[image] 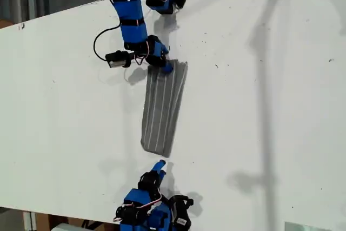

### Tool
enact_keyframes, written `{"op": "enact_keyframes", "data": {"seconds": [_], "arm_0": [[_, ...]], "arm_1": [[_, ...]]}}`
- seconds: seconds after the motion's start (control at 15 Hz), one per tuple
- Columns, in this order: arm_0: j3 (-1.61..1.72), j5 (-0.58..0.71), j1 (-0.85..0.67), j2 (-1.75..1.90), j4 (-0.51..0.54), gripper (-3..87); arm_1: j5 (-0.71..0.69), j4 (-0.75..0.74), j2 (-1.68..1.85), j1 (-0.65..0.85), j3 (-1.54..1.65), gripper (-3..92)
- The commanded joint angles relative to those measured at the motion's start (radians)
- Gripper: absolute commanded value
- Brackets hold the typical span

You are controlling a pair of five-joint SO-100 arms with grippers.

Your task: Grasp corners of a square towel and fold twice.

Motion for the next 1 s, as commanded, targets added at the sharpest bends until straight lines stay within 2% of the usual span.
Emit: {"op": "enact_keyframes", "data": {"seconds": [0.0, 0.13, 0.27, 0.4, 0.67, 0.8, 0.93], "arm_0": [[0.034, -0.035, 0.025, 0.117, 0.008, 15.2], [0.241, -0.095, 0.044, 0.468, 0.021, 15.1], [0.399, -0.169, 0.063, 0.833, 0.144, 15.1], [0.486, -0.215, 0.106, 1.032, 0.21, 15.6], [0.486, -0.224, 0.114, 1.031, 0.212, 15.6], [0.486, -0.224, 0.106, 1.031, 0.212, 15.6], [0.486, -0.23, 0.109, 1.032, 0.212, 15.6]], "arm_1": [[0.015, -0.037, 0.006, -0.025, -0.052, 29.8], [0.029, -0.051, 0.005, -0.043, -0.057, 29.7], [0.041, -0.069, -0.002, -0.058, -0.057, 29.4], [0.057, -0.074, 0.046, -0.084, -0.066, 29.6], [0.06, 0.075, 0.21, -0.072, -0.077, 30.9], [0.077, 0.075, 0.235, -0.1, -0.074, 30.9], [0.098, -0.003, 0.178, -0.124, -0.048, 31.0]]}}
